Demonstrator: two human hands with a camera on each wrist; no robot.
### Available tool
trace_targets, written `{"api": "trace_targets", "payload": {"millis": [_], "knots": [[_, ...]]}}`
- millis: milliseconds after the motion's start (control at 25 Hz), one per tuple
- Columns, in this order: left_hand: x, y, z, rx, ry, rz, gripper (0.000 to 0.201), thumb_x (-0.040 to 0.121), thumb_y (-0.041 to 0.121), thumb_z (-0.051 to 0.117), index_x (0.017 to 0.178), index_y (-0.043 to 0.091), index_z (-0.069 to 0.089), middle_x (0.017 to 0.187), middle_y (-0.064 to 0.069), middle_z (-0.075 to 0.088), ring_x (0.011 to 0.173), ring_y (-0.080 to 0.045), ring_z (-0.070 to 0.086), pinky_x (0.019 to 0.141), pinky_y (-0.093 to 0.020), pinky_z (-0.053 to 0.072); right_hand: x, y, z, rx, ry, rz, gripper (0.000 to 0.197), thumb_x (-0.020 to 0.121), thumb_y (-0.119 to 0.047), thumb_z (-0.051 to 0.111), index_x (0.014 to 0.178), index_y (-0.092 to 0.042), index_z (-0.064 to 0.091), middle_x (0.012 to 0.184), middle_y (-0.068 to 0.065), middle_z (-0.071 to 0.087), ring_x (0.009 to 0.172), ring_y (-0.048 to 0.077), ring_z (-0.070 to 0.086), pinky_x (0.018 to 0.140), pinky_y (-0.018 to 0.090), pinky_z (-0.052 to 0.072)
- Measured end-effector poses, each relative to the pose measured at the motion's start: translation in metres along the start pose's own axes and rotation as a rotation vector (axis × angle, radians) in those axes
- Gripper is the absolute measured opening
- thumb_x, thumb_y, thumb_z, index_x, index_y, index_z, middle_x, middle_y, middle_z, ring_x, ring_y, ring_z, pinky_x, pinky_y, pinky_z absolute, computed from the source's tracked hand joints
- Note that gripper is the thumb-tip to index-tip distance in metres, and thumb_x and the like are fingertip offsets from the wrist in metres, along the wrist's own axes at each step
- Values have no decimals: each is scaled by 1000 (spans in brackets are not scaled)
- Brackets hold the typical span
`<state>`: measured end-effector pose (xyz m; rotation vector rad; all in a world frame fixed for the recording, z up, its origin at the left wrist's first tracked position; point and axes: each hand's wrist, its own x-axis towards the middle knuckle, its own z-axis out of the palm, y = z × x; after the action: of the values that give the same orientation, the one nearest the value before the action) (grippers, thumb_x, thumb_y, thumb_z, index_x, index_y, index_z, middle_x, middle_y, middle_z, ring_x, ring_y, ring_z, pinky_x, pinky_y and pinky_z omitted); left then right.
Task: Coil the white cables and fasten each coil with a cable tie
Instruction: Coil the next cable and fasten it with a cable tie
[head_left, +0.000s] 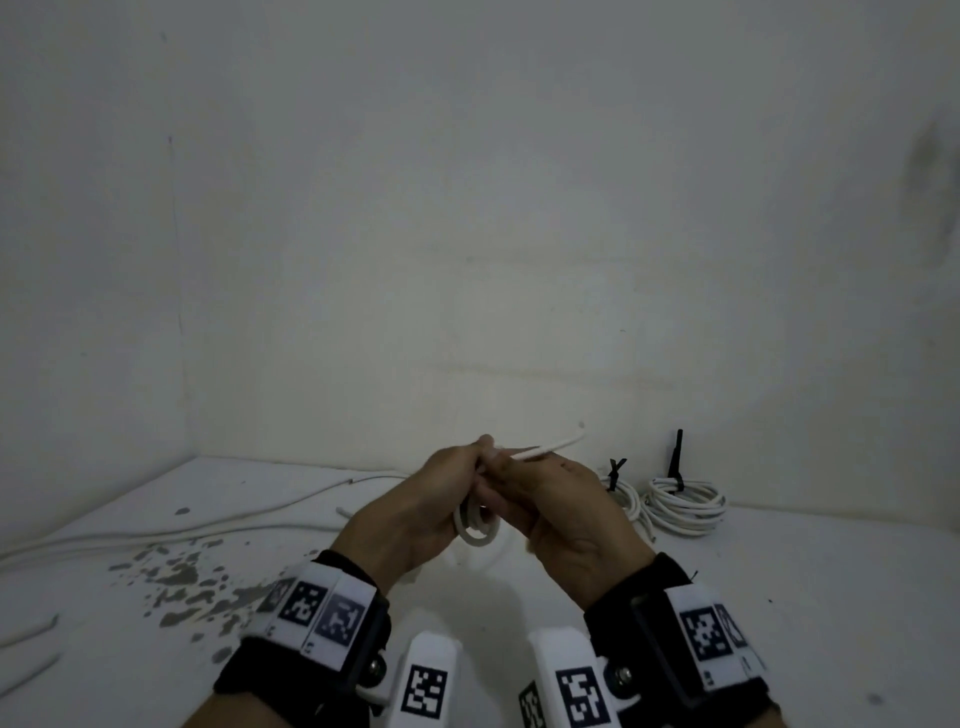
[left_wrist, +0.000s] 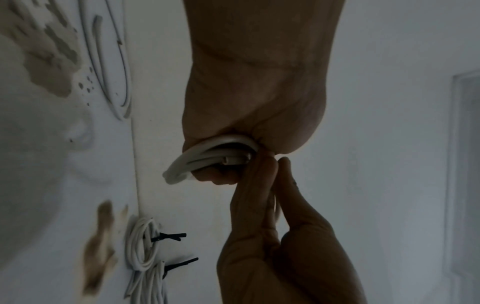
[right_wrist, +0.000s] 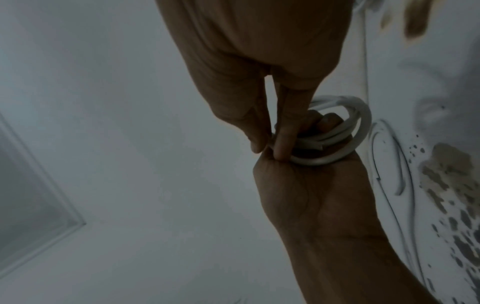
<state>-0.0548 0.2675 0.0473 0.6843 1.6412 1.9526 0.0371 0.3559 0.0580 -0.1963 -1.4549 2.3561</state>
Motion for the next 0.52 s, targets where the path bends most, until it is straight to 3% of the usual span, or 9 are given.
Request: {"api": "trace_targets", "payload": {"millis": [160,320,400,520], "knots": [[-6,1,3,110,22,-3,40,105,29,35,89,5,62,58,-1,50,51,-12,44,51,-25,38,5,-2,-7,19,52,-22,11,86,3,69,96,10,70,82,20,73,68,21,73,66,25,62],[-14,6,9,143,-5,-4,40,104,28,35,73,13,53,57,1,45,44,-11,33,46,-22,29,7,-11,-17,-7,62,-61,10,85,0,72,92,7,70,81,19,74,73,24,73,72,27,63],[-15,6,12,163,2,-8,36,102,29,35,70,17,48,56,3,33,45,-10,24,46,-22,23,5,-12,-20,-94,46,-77,20,83,-8,76,94,8,72,82,18,75,75,24,73,71,28,63],[-16,9,11,167,95,1,36,100,33,37,66,21,42,53,6,25,43,-10,17,47,-25,17,1,-18,-24,-294,124,-110,32,79,-29,82,86,0,72,71,11,71,61,23,69,56,31,58]]}}
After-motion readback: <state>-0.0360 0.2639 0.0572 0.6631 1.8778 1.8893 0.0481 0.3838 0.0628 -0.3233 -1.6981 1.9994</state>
